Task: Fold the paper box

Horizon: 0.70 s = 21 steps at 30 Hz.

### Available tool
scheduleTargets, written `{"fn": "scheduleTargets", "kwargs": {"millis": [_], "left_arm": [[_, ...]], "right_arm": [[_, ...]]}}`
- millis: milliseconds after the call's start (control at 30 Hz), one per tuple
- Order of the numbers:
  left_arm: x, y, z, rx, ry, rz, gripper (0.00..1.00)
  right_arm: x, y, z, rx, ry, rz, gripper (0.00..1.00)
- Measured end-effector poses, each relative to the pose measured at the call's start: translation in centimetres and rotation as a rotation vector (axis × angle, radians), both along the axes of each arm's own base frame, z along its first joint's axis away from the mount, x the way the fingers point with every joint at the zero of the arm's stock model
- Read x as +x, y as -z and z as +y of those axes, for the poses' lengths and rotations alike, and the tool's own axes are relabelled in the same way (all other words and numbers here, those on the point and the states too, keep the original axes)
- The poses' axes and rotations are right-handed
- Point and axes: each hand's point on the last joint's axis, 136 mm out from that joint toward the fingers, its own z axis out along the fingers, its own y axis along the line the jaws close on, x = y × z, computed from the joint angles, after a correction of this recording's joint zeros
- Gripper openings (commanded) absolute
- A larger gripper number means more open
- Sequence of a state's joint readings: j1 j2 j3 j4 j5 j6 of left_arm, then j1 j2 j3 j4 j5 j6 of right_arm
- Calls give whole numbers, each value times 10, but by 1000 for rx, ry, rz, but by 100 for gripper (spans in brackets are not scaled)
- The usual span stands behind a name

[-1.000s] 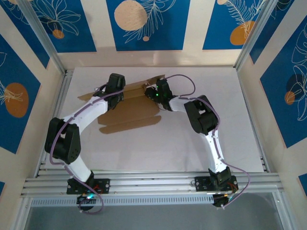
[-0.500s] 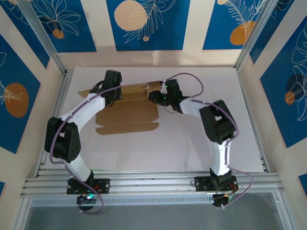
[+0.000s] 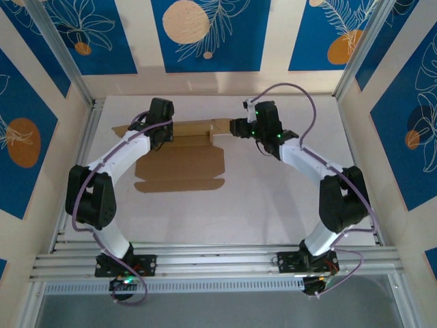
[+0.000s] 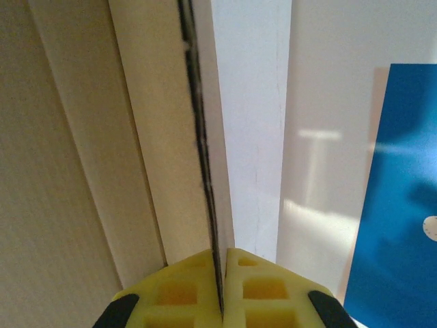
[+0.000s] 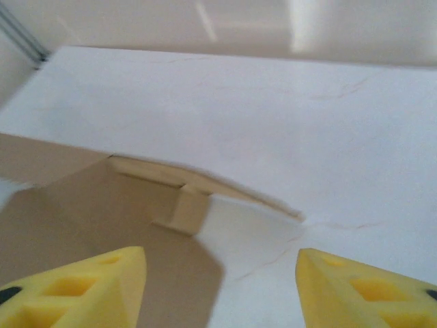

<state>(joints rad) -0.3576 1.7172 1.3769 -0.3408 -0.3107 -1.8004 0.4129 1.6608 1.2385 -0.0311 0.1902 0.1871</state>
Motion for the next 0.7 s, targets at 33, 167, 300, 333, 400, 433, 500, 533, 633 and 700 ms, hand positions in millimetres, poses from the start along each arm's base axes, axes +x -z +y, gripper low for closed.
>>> {"fn": "scheduleTargets", "kwargs": {"millis": [33,167,300,333,400,433,500,533,633,700], "left_arm": [[1,0,-1,4,4,0,0],[6,1,-2,23,16,-10,0],[11,1,-5,36,30,-29,0],[13,1,-6,38,34,-36,0],[15,1,-7,40,40,-48,0],[16,2,-8,40,44,-57,0],[19,4,-9,34,45,-88,0],[21,5,-9,26,43,-114,0],[27,9,-11,-7,34,-204,0],[31,9,-12,-31,32,-269,0]], "right_arm": [[9,0,0,-48,-9,-17,71],[34,17,3,-212,-85,-48,77],[41,49,9,-304,-205,2,74],[43,55,10,-317,-232,13,73],[44,64,13,-339,-286,24,68],[43,67,14,-348,-311,28,66],[41,69,16,-357,-348,27,61],[40,69,17,-358,-360,25,58],[39,68,18,-347,-371,13,49],[36,69,15,-328,-360,-1,45]]}}
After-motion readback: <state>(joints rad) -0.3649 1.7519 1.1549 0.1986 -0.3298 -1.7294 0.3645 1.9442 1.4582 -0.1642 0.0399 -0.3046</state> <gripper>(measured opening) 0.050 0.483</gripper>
